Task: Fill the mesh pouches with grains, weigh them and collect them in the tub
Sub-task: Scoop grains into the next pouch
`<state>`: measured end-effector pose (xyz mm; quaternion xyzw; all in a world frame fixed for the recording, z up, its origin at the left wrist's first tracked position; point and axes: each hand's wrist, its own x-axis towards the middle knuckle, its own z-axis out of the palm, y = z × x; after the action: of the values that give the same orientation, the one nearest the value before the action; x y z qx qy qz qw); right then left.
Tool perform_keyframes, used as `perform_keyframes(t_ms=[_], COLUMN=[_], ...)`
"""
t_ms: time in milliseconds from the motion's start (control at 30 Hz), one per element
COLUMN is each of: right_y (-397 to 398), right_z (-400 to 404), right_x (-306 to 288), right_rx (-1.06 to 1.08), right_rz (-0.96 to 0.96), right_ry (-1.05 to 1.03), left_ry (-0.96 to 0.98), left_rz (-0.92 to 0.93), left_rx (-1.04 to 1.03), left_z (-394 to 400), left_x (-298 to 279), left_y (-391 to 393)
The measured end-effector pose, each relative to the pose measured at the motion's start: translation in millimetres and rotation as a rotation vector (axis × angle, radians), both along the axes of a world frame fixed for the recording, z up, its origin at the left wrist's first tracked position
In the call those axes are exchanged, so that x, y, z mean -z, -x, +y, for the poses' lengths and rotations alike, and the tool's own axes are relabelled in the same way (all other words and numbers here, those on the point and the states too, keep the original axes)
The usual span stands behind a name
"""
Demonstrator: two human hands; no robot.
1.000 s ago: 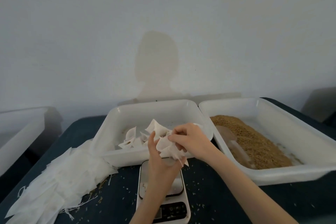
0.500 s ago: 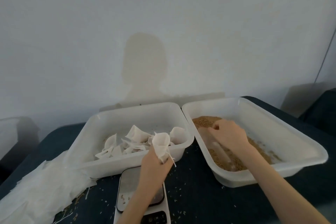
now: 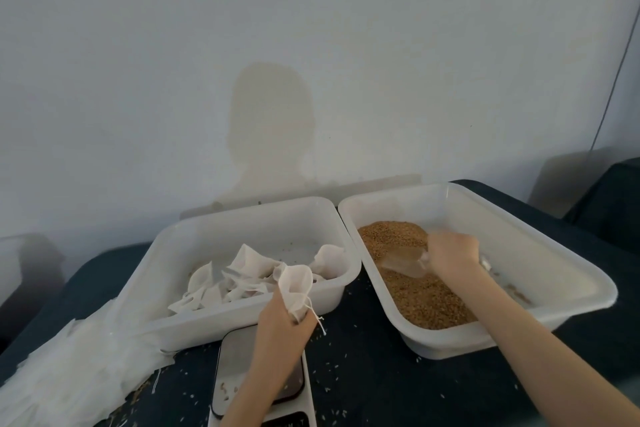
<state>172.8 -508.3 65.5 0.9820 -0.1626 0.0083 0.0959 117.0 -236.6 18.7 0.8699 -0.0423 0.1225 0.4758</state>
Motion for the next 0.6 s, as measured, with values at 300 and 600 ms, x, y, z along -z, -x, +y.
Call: perform_keyframes(t_ms=[300, 600], right_y=[-2.6, 1.8], right_z=[0.6, -34.8], right_x=[-8.0, 8.0], right_rx=[-0.129, -0.133], right_rz=[0.010, -0.015], right_ry=[-0.052, -0.520], left_ry=[0.049, 0.052], left_rz=[0.001, 0.043], left_rx=[0.023, 0.023], left_z=[-5.8, -5.0], left_x=[3.9, 5.4], left_y=[2.8, 2.3])
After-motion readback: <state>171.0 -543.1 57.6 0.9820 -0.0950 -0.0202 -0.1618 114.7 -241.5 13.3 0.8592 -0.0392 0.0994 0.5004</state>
